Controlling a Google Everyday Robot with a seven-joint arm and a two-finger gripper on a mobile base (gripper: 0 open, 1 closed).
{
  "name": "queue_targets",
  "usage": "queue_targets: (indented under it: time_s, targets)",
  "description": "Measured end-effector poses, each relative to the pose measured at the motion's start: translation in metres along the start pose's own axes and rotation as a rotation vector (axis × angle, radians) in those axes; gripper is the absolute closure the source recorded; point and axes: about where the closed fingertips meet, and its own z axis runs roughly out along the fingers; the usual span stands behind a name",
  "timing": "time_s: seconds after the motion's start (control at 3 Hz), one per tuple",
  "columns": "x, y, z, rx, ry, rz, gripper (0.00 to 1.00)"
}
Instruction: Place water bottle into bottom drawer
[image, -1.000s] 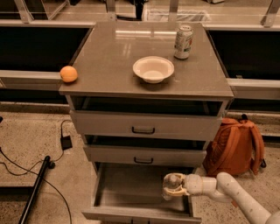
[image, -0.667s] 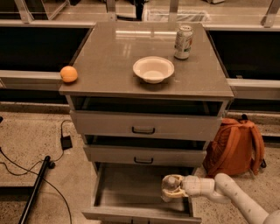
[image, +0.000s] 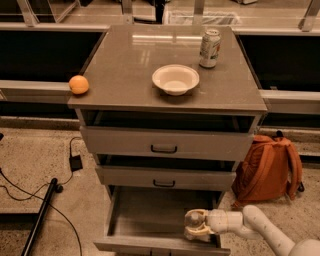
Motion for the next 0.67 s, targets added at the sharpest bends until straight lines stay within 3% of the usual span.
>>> queue_targets:
  time_s: [0.33,0.67]
  targets:
    - [0.023,0.008,0.001,-0.042,-0.09,0.038,1.0]
    - [0.037,0.011,-0.004,-0.046,-0.119,0.049,1.0]
